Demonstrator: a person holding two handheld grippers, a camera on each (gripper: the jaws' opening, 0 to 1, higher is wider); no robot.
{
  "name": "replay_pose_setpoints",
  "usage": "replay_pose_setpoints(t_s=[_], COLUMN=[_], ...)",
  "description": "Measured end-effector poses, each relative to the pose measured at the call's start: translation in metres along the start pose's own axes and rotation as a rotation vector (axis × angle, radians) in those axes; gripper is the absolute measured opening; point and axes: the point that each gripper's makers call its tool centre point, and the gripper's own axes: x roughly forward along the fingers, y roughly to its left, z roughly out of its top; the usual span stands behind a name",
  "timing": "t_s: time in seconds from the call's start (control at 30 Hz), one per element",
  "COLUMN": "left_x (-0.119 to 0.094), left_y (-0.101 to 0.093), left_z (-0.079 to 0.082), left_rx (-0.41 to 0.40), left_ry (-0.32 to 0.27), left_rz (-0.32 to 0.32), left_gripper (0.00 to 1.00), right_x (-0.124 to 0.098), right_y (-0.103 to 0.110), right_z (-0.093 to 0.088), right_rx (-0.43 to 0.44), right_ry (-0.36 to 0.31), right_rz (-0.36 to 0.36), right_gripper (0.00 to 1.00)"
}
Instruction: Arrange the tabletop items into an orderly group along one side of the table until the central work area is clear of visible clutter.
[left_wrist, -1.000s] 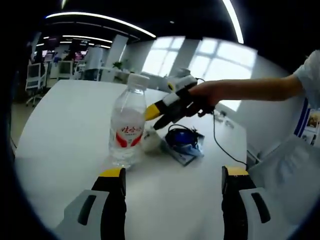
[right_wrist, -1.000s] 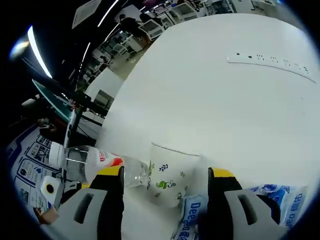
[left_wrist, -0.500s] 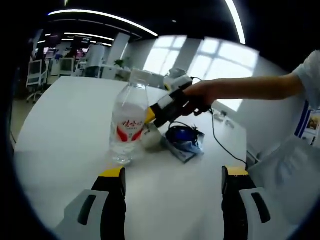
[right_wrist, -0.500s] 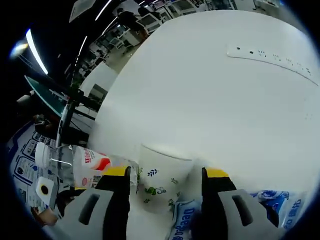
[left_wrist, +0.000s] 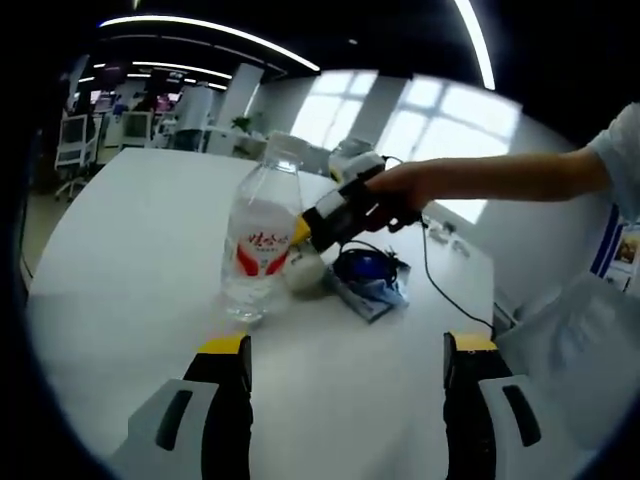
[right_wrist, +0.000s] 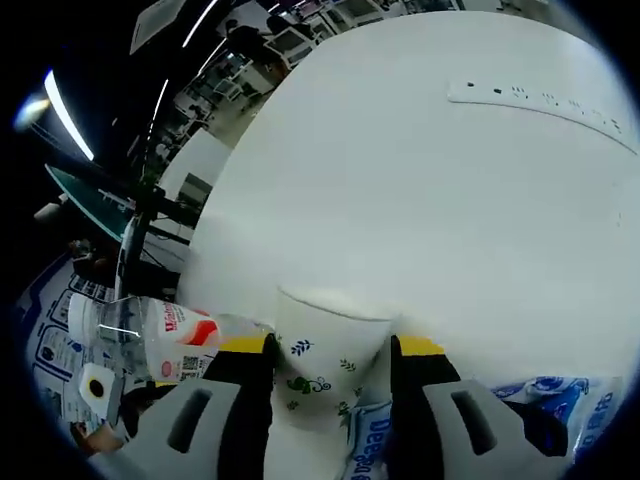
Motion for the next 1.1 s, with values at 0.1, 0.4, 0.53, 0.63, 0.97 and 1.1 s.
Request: replay_pose_setpoints(t_s=[0.1,0.4,0.53,0.63,0.97,1.1], left_x=[0.0,0.0,0.0,0.001,0.003,0.007], left_y=[0.001,0.001,0.0,0.0,-0.002,-0.004], left_z=[0.0,0.001,0.001,0.001,0.005,0.009], left_rx=[-0.003,-0.007,-0.01,-0.009,-0.022,-0.024], left_ry=[0.0,-0.005,-0.009,-0.008,-0.024,-0.033], left_rz=[0.002,0.003,0.002,0.0,-0.004,-0.012], left_gripper=[0.75,0.75,0.75,0.75,0.73,0.71], right_x=[0.0,-0.001,-0.005,-0.011,-0.025,-0.03], right_y=[0.001,0.0,0.003,0.007,0.01,0.013], right_z=[0.0,0.0,0.006,0.009,-0.001,-0.001], right_rx=[0.004,0.04,0.068,0.084,0.098,0.068], right_ry=[-0.003,-0.015,-0.067,-0.1,-0.137,-0.159], right_rz=[0.002,0.018,0.047,0.08,0.108,0.11], right_gripper=[0.39,0.38,0.38,0.38,0.37,0.37])
